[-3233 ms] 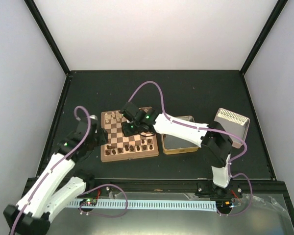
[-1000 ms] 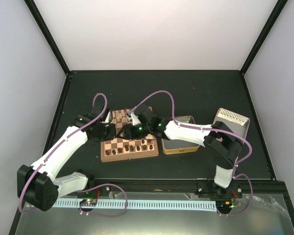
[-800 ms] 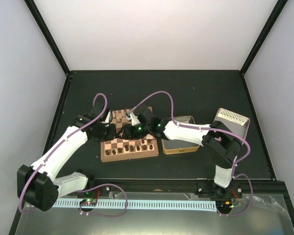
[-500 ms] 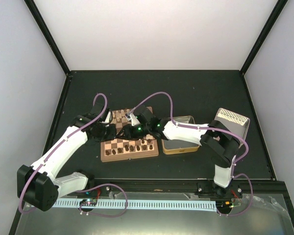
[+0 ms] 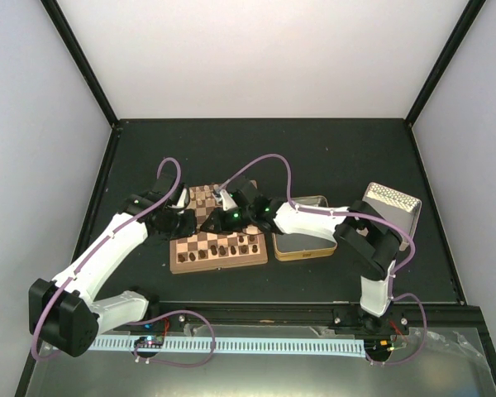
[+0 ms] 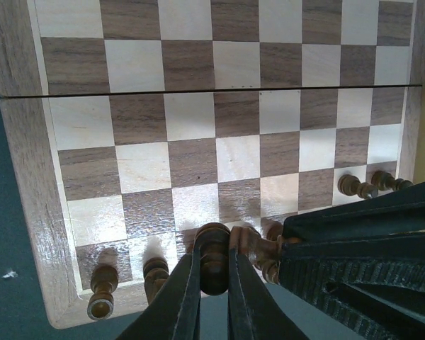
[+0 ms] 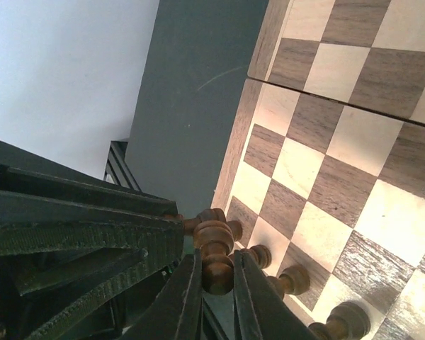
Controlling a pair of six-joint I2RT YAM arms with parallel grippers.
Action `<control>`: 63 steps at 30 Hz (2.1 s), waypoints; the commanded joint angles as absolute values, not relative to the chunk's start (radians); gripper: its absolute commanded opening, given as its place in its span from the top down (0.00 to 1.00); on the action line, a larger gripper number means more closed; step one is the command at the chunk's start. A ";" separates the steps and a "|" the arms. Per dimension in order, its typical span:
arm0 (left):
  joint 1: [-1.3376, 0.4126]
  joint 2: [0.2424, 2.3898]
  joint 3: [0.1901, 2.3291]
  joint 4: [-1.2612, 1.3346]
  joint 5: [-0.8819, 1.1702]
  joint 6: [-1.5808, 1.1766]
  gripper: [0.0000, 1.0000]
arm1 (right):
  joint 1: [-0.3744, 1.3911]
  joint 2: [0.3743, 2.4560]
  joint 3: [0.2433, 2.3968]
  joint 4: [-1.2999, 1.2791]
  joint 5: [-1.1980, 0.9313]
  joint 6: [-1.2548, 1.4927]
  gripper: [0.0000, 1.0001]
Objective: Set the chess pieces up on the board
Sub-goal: Pick up the chess piece from the chessboard, then place the chess piece on the chessboard.
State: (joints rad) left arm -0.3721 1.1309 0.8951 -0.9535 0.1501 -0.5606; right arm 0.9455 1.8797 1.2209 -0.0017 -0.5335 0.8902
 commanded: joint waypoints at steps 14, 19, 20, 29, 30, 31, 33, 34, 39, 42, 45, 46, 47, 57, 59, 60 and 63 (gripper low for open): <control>-0.365 1.128 0.861 -0.995 -0.017 -0.573 0.98 | 0.945 1.848 1.313 -0.292 -0.231 0.702 0.99; -0.365 1.161 0.803 -0.974 -0.052 -0.586 0.98 | 0.963 1.837 1.351 -0.384 -0.122 0.658 0.99; -0.365 1.168 0.793 -0.967 -0.057 -0.587 0.99 | 0.967 1.838 1.355 -0.390 -0.114 0.656 0.99; -0.364 1.224 0.766 -0.925 -0.062 -0.586 0.98 | 0.990 1.849 1.380 -0.410 -0.100 0.647 0.98; -0.364 1.233 0.764 -0.920 -0.063 -0.586 0.98 | 0.993 1.850 1.382 -0.412 -0.100 0.647 0.98; -0.364 1.240 0.762 -0.915 -0.062 -0.586 0.98 | 0.995 1.850 1.383 -0.413 -0.100 0.647 0.98; -0.364 1.253 0.759 -0.909 -0.063 -0.586 0.97 | 0.997 1.850 1.384 -0.411 -0.101 0.647 0.98; -0.364 1.258 0.759 -0.907 -0.064 -0.585 0.97 | 0.998 1.850 1.383 -0.412 -0.101 0.647 0.98; -0.364 1.270 0.758 -0.905 -0.066 -0.584 0.95 | 1.001 1.849 1.381 -0.410 -0.103 0.650 0.98; -0.364 1.273 0.758 -0.905 -0.070 -0.587 0.93 | 1.001 1.848 1.381 -0.408 -0.106 0.651 0.98; -0.363 1.275 0.756 -0.904 -0.077 -0.591 0.87 | 1.003 1.849 1.381 -0.408 -0.107 0.649 0.97; -0.364 1.275 0.756 -0.904 -0.077 -0.591 0.84 | 1.003 1.848 1.381 -0.408 -0.107 0.649 0.97; -0.364 1.275 0.756 -0.904 -0.077 -0.591 0.82 | 1.004 1.848 1.380 -0.408 -0.106 0.649 0.97; -0.364 1.218 0.792 -0.908 -0.094 -0.582 0.72 | 1.022 1.865 1.416 -0.449 -0.077 0.636 0.97; -0.364 1.189 0.801 -0.917 -0.110 -0.583 0.71 | 1.027 1.865 1.428 -0.467 -0.067 0.633 0.97; -0.364 1.170 0.808 -0.925 -0.120 -0.584 0.71 | 1.030 1.863 1.434 -0.477 -0.056 0.631 0.97; -0.364 1.077 0.829 -0.954 -0.165 -0.602 0.70 | 1.043 1.855 1.461 -0.527 -0.014 0.617 0.97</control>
State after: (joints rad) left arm -0.3683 1.1839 0.7685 -0.9203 -0.0933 -0.5812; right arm 1.0264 1.8759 1.4143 -0.4644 -0.0856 0.6468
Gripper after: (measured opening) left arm 0.296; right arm 0.072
